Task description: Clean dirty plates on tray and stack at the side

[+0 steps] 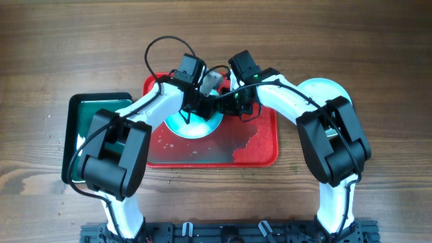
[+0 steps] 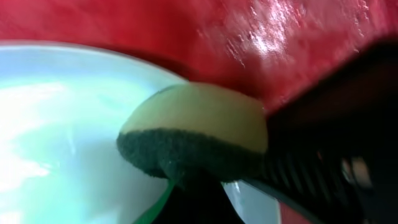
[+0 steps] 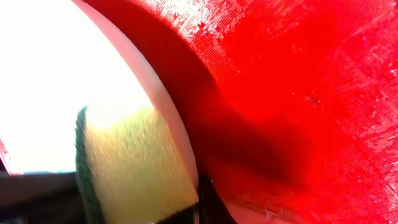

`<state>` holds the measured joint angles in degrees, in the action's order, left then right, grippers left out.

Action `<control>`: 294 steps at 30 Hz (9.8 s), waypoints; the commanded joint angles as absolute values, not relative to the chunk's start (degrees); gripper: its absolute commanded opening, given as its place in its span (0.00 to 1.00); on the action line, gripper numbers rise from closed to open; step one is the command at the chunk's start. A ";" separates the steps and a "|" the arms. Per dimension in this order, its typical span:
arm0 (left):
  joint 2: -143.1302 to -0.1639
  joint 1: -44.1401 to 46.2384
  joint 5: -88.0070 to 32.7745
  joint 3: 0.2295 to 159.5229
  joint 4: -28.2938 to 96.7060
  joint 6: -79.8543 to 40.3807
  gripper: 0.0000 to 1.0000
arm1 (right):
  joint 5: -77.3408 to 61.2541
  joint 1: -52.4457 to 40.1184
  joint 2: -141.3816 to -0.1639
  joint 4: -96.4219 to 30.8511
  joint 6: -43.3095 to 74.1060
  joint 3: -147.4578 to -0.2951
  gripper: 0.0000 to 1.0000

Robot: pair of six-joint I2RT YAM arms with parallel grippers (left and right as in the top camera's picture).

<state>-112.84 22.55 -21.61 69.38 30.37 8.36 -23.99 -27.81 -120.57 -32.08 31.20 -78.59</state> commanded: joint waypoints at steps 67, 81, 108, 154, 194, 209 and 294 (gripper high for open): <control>-114.87 17.72 -2.35 66.96 18.98 -15.42 0.04 | -21.10 -28.27 -122.69 -31.48 29.98 -77.73 0.04; -114.87 17.74 -25.39 66.96 46.00 9.06 0.04 | -21.54 -28.27 -122.69 -31.48 29.52 -77.73 0.04; -108.64 -0.12 -35.81 79.50 41.36 -3.92 0.04 | 38.24 -42.26 -98.04 -48.03 21.19 -77.73 0.04; -108.64 -0.12 -33.32 79.50 43.99 -3.92 0.04 | 9.72 -46.17 -81.84 -47.51 16.91 -78.06 0.04; -91.72 -14.63 14.39 64.95 48.03 -30.70 0.04 | -3.42 -3.84 -82.50 -47.94 18.04 -65.67 0.97; -84.16 -14.81 12.49 70.35 52.16 -30.48 1.00 | -4.25 -4.82 -82.17 -50.43 14.87 -69.63 0.97; -0.16 -2.48 -0.47 0.32 4.36 -4.73 1.00 | -6.02 -4.82 -1.30 0.36 4.67 -0.30 1.00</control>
<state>-0.82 -2.00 0.43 0.49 4.12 -6.07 -5.54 -4.62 -1.43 0.03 5.67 -0.36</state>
